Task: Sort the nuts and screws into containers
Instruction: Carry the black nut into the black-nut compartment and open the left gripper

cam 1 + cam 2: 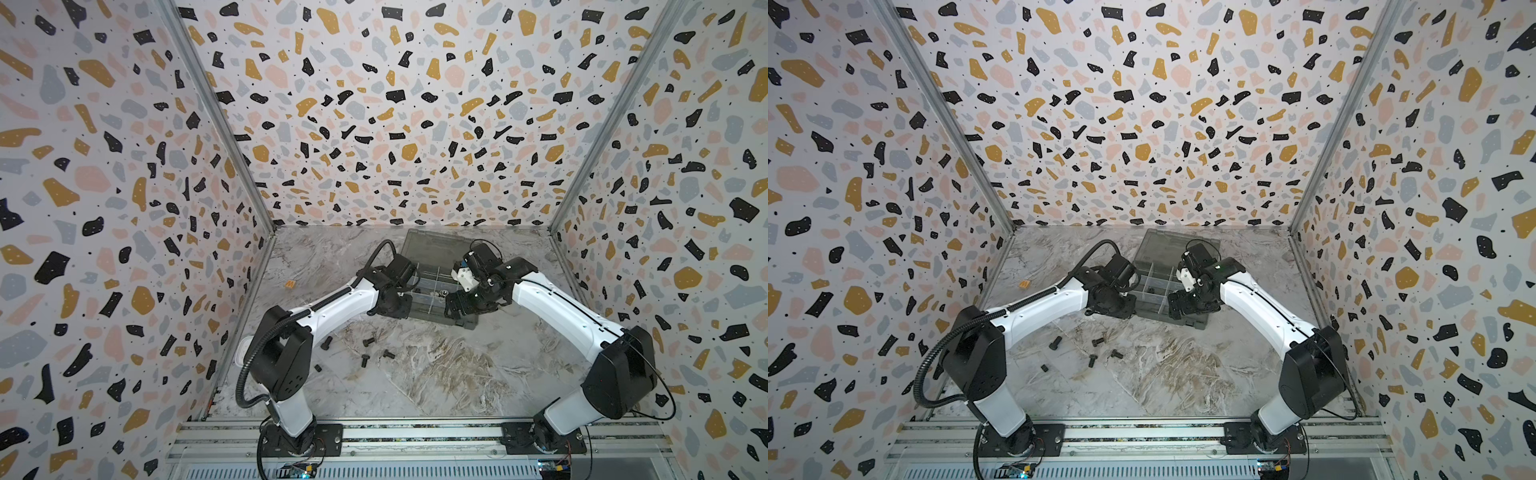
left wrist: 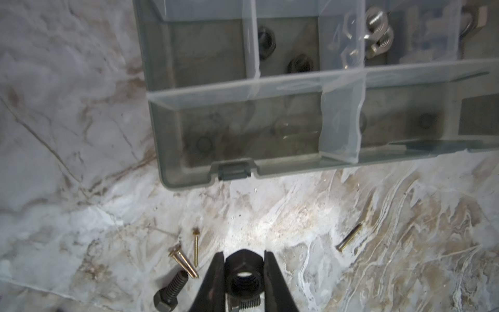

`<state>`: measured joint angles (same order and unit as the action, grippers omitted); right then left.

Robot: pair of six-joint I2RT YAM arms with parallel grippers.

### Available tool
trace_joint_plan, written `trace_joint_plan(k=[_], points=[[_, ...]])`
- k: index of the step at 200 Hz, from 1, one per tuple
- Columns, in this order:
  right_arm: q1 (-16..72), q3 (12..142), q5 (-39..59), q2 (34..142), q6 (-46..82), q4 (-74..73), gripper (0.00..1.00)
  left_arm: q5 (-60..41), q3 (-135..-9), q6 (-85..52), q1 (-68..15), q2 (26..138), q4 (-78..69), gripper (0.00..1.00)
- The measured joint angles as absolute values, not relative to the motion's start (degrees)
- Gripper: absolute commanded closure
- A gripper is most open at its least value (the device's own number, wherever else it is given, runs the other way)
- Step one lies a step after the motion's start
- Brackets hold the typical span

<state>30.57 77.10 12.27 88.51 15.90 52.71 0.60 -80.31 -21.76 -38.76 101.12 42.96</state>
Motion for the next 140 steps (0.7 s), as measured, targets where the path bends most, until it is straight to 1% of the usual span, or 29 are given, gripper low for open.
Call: trace_joint_plan(k=[84,108,140], points=[[26.4,76.9,12.1,84.3,15.9,52.5,0.08,0.3,-111.9,-18.1,-38.7,123.6,47.3,0.82],[25.3,76.9,12.0,84.0,15.7,52.5,0.08,-0.5,-116.1,-17.6,-38.7,127.0,47.7,0.81],[23.5,76.9,11.9,83.8,15.1,52.6,0.08,-1.5,-117.5,-17.3,-38.7,129.2,48.6,0.81]])
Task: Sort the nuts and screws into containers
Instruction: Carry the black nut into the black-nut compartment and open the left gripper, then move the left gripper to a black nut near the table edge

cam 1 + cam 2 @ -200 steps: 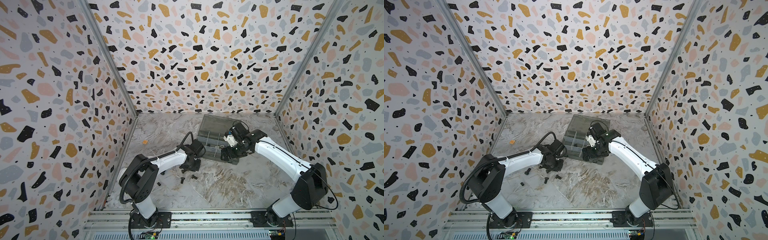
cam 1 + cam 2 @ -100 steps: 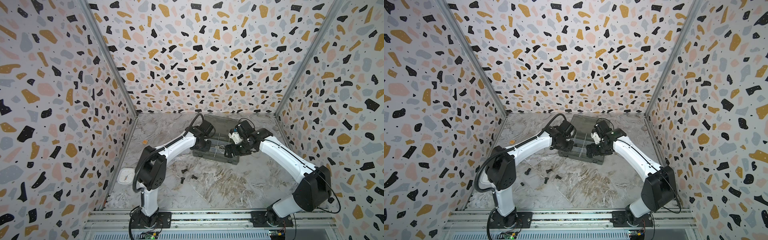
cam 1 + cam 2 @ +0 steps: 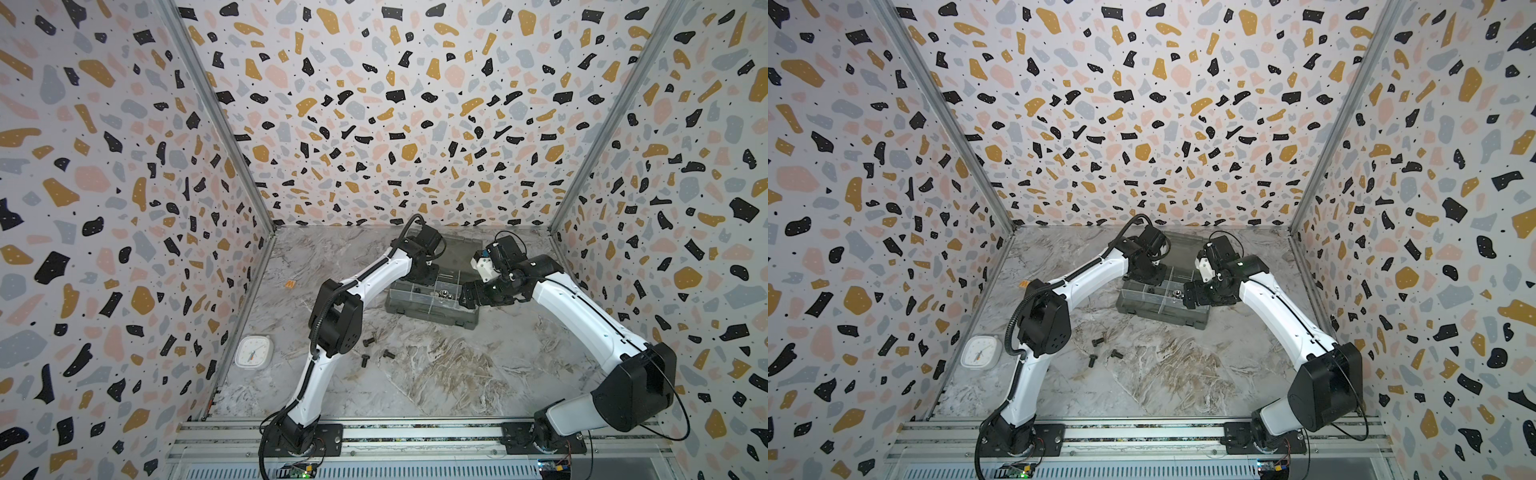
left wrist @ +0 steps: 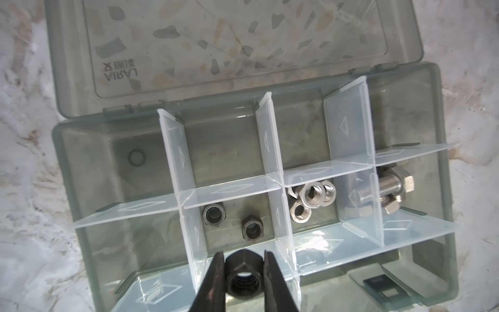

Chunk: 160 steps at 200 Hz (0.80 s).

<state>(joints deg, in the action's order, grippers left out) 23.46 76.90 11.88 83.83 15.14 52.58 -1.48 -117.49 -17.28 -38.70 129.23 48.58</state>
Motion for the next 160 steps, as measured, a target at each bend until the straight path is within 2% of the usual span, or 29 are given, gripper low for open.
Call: trace_joint_plan(k=[10,24,44,95,160], points=[[23.0,76.9,11.9,83.8,15.1,52.6,0.08,-1.7,-117.5,-17.1,-38.7,129.7,48.7,0.77],[22.6,76.9,11.8,83.8,15.0,52.6,0.08,-2.2,-117.5,-16.9,-38.7,130.4,49.0,0.57],[22.3,77.0,11.8,83.9,14.9,52.6,0.07,-2.5,-118.0,-16.6,-38.7,131.1,49.7,0.45],[22.7,78.9,12.6,86.4,14.6,52.6,0.07,-2.2,-116.0,-16.0,-38.0,127.9,49.7,0.43],[29.8,82.8,12.8,91.6,14.4,52.5,0.07,2.0,-82.5,-18.7,-31.3,97.0,44.0,0.43]])
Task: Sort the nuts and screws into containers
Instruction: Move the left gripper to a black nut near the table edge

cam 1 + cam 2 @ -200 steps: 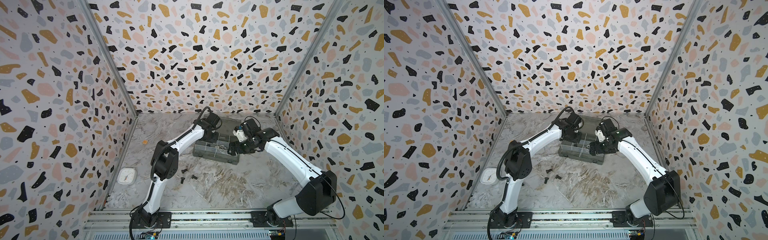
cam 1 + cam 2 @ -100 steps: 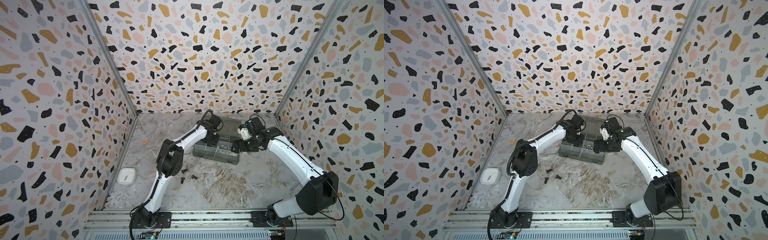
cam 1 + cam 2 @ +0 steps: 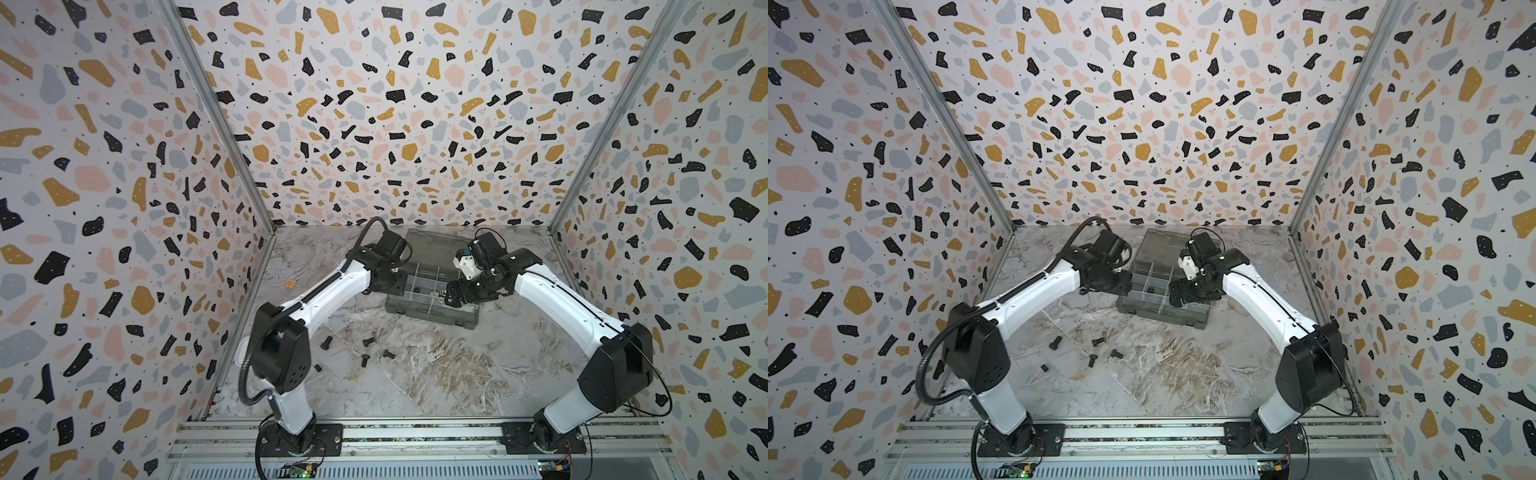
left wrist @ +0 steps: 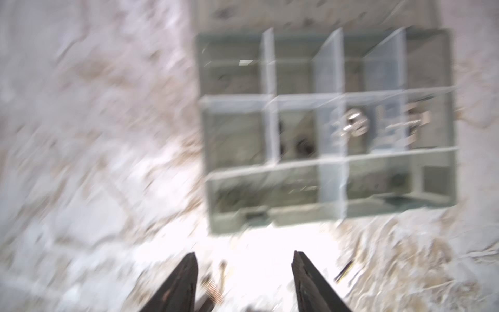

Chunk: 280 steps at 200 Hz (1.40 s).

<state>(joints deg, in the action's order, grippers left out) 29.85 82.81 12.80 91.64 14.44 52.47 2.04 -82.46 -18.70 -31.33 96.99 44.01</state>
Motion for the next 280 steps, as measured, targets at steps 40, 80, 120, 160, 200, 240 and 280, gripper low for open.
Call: trace_joint_plan(k=[40,80,120,160,200,240,280], points=[[32.9,86.0,13.5,95.7,13.7,52.5,0.08,4.3,-63.2,-22.9,-24.1,87.1,42.6,0.42],[33.8,88.6,14.2,97.8,12.7,52.5,0.08,5.0,-53.3,-26.7,-21.3,81.2,42.6,0.42],[34.0,88.6,15.2,98.2,12.5,52.5,0.08,5.5,-50.3,-29.9,-21.3,78.1,42.6,0.42],[34.1,88.2,15.4,98.2,12.5,51.8,0.08,7.1,-45.0,-36.2,-21.1,71.3,44.0,0.44],[34.1,85.0,16.4,98.2,12.5,49.8,0.08,9.6,-42.0,-42.6,-21.0,67.5,46.4,0.45],[34.1,83.3,17.1,98.2,12.5,49.0,0.08,11.3,-37.9,-48.6,-21.0,63.2,47.5,0.45],[34.1,81.3,17.3,97.2,12.5,48.1,0.08,12.0,-32.6,-53.8,-20.6,59.2,47.7,0.44]])
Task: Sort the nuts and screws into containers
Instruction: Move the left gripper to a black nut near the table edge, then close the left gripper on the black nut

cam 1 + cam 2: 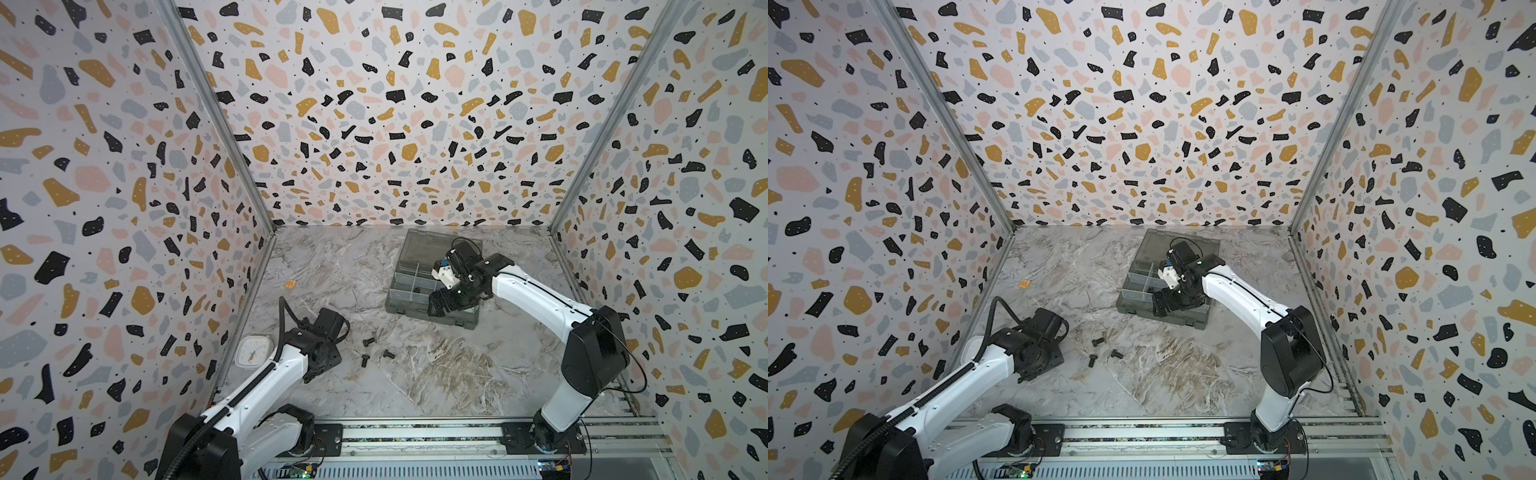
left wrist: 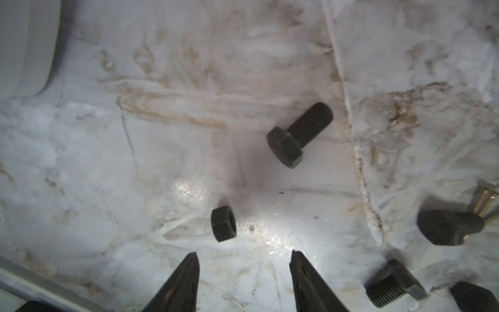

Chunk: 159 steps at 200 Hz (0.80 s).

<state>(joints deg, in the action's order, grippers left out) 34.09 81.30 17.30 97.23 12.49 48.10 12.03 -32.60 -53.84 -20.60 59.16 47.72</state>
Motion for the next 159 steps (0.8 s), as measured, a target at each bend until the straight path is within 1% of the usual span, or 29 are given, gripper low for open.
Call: trace_joint_plan(k=[38,97,122,142,159], points=[[33.6,80.4,17.4,95.5,12.5,47.8,0.08,12.1,-30.2,-56.2,-18.7,58.4,47.0,0.44],[32.7,80.2,17.3,94.2,12.5,47.7,0.08,10.6,-28.3,-56.2,-13.6,59.7,41.2,0.46],[32.3,80.1,17.3,94.1,12.5,47.7,0.08,9.1,-27.1,-55.5,-11.8,61.1,39.2,0.50],[31.8,79.9,17.3,94.1,12.5,47.7,0.08,8.3,-26.9,-54.7,-11.1,62.2,38.2,0.58],[31.5,79.7,17.3,94.1,12.5,47.7,0.08,8.0,-26.9,-53.9,-10.8,63.0,37.9,0.67]])
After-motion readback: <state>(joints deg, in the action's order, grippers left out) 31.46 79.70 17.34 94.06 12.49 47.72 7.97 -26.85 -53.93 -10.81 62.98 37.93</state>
